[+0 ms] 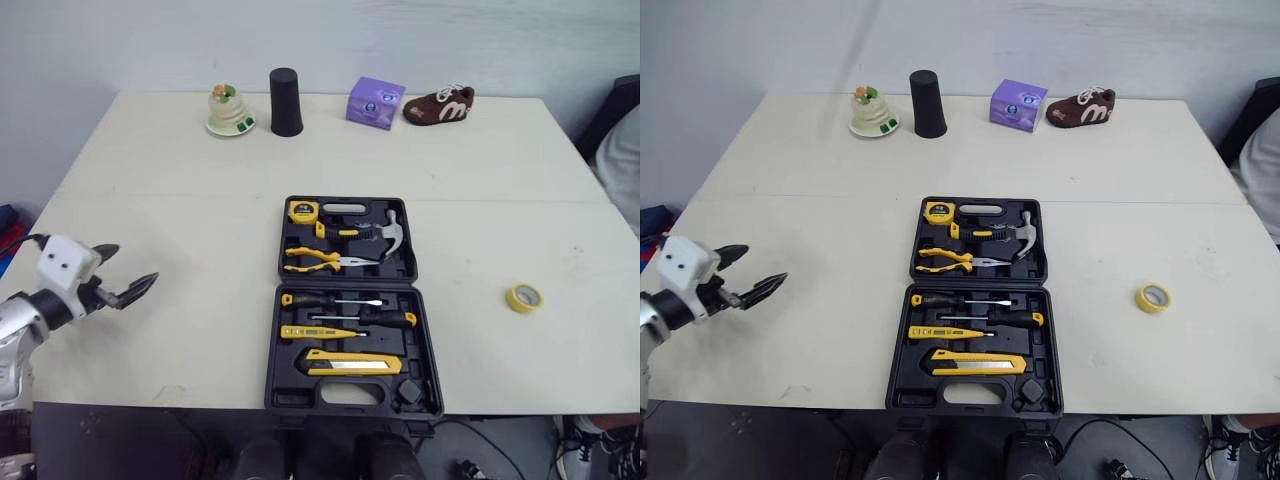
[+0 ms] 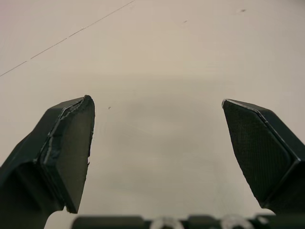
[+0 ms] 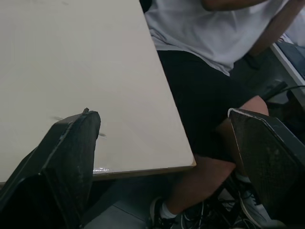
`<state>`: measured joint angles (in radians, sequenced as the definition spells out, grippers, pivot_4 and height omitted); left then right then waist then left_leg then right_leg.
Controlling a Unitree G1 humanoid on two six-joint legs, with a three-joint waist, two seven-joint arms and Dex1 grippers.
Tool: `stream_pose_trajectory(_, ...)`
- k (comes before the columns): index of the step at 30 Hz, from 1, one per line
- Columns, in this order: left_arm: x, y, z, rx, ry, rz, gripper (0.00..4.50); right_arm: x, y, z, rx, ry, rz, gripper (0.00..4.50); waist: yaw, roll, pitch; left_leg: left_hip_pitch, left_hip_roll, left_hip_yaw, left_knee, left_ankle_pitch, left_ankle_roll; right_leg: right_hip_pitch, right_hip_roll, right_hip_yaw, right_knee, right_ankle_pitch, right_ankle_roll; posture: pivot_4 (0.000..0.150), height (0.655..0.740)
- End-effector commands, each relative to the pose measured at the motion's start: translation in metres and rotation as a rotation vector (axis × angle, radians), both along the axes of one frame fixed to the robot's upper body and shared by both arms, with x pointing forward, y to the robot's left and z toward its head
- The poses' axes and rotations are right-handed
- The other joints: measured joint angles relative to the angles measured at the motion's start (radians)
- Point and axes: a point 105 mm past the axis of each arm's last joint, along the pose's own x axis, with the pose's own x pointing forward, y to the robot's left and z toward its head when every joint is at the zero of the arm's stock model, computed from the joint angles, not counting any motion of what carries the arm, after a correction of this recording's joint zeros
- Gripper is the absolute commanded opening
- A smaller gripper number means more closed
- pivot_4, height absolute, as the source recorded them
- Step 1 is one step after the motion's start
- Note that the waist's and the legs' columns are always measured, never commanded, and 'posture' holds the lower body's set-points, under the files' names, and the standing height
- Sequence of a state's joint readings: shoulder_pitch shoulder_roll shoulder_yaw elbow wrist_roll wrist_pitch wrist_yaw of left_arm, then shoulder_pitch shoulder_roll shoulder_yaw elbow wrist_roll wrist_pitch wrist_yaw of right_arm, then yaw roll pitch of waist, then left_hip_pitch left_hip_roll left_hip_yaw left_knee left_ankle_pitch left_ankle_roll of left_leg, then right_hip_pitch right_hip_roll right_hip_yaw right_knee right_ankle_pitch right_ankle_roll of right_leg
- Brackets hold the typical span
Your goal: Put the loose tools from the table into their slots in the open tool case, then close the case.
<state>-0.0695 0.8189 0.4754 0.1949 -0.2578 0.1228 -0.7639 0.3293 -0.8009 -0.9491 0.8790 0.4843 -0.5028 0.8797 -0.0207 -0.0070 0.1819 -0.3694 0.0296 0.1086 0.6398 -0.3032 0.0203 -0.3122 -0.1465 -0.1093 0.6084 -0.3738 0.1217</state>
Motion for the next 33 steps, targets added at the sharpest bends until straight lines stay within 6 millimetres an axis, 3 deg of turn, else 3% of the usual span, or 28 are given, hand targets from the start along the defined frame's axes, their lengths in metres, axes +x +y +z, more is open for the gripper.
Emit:
stream_pose_trajectory(1, -0.013, 0.020, 0.009, 0.020, -0.055, 0.101, 4.47, -0.001, -0.005, 0.011, -0.026, -0.039, 0.000, 4.50, -0.007, 0.001, 0.000, 0.000, -0.001, 0.000, 0.000, -0.002, -0.001, 0.000, -0.001, 0.000, 0.000, 0.001, 0.001, 0.150, 0.7400)
stream_pose_trajectory(5, -0.007, 0.004, 0.013, -0.024, -0.083, 0.064, 4.47, 0.011, -0.018, 0.010, -0.025, 0.031, -0.063, 4.50, -0.008, 0.003, 0.001, 0.000, 0.000, -0.001, 0.000, -0.002, -0.003, -0.002, -0.001, 0.001, 0.003, 0.001, 0.000, 0.150, 0.7400)
stream_pose_trajectory(8, 0.003, -0.019, 0.018, -0.039, -0.086, -0.020, 4.47, 0.040, 0.003, 0.022, -0.060, -0.018, 0.115, 4.50, -0.005, 0.004, 0.001, -0.001, 0.000, 0.001, -0.001, 0.002, -0.009, -0.005, -0.001, 0.002, 0.005, 0.001, 0.000, 0.150, 0.7400)
stream_pose_trajectory(11, 0.010, -0.042, 0.027, -0.072, -0.099, -0.101, 4.47, 0.067, 0.029, 0.039, -0.072, -0.077, 0.274, 4.50, -0.005, 0.004, 0.001, -0.002, -0.001, 0.003, -0.007, 0.007, -0.007, -0.009, 0.000, 0.002, 0.005, 0.001, 0.000, 0.150, 0.7400)
stream_pose_trajectory(14, 0.014, -0.076, 0.040, -0.108, -0.112, -0.245, 4.47, 0.100, 0.068, 0.052, -0.043, 0.007, 0.395, 4.50, -0.004, 0.005, 0.001, -0.003, 0.000, 0.003, -0.010, 0.009, -0.006, -0.011, 0.001, 0.002, 0.005, 0.001, 0.000, 0.150, 0.7400)
stream_pose_trajectory(16, 0.014, -0.108, 0.048, -0.116, -0.107, -0.410, 4.47, 0.119, 0.116, 0.074, 0.011, 0.034, 0.575, 4.50, -0.004, 0.005, 0.001, -0.005, 0.000, 0.004, -0.010, 0.009, -0.006, -0.013, 0.001, 0.002, 0.010, 0.000, 0.000, 0.150, 0.7400)
stream_pose_trajectory(18, 0.012, -0.133, 0.057, -0.110, -0.112, -0.548, 4.47, 0.123, 0.152, 0.089, 0.055, 0.123, 0.704, 4.50, -0.003, 0.006, 0.002, -0.005, 0.000, 0.004, -0.010, 0.009, -0.005, -0.013, 0.002, 0.002, 0.010, 0.000, 0.000, 0.150, 0.7400)
stream_pose_trajectory(20, 0.011, -0.150, 0.065, -0.120, -0.124, -0.627, 4.47, 0.119, 0.168, 0.089, 0.039, 0.313, 0.760, 4.50, -0.002, 0.005, 0.003, -0.005, -0.001, 0.004, -0.009, 0.009, -0.004, -0.013, 0.001, 0.003, 0.010, 0.000, 0.000, 0.150, 0.7400)
stream_pose_trajectory(22, 0.008, -0.164, 0.068, -0.121, -0.130, -0.683, 4.47, 0.115, 0.174, 0.088, 0.039, 0.493, 0.782, 4.50, 0.003, 0.003, 0.003, -0.005, 0.000, 0.004, -0.009, 0.009, -0.004, -0.013, 0.002, 0.003, 0.005, 0.001, 0.000, 0.150, 0.7400)
stream_pose_trajectory(25, 0.003, -0.181, 0.070, -0.123, -0.136, -0.744, 4.47, 0.122, 0.183, 0.098, 0.026, 0.574, 0.809, 4.50, 0.010, -0.001, 0.006, -0.005, 0.000, 0.004, -0.009, 0.009, -0.004, -0.013, 0.004, 0.003, 0.003, 0.001, 0.000, 0.150, 0.7400)
stream_pose_trajectory(29, -0.004, -0.206, 0.076, -0.159, -0.132, -0.836, 4.47, 0.115, 0.190, 0.072, -0.049, 0.931, 0.811, 4.50, 0.022, -0.003, 0.007, -0.007, 0.000, 0.004, -0.009, 0.009, -0.003, -0.014, 0.004, 0.004, 0.003, 0.001, 0.000, 0.150, 0.7400)
stream_pose_trajectory(33, -0.014, -0.224, 0.079, -0.176, -0.108, -0.922, 4.47, 0.129, 0.187, 0.071, -0.107, 0.942, 0.835, 4.50, 0.032, -0.005, 0.008, -0.013, 0.001, 0.001, -0.003, 0.009, -0.003, -0.015, 0.008, 0.002, 0.004, 0.001, 0.000, 0.150, 0.7400)
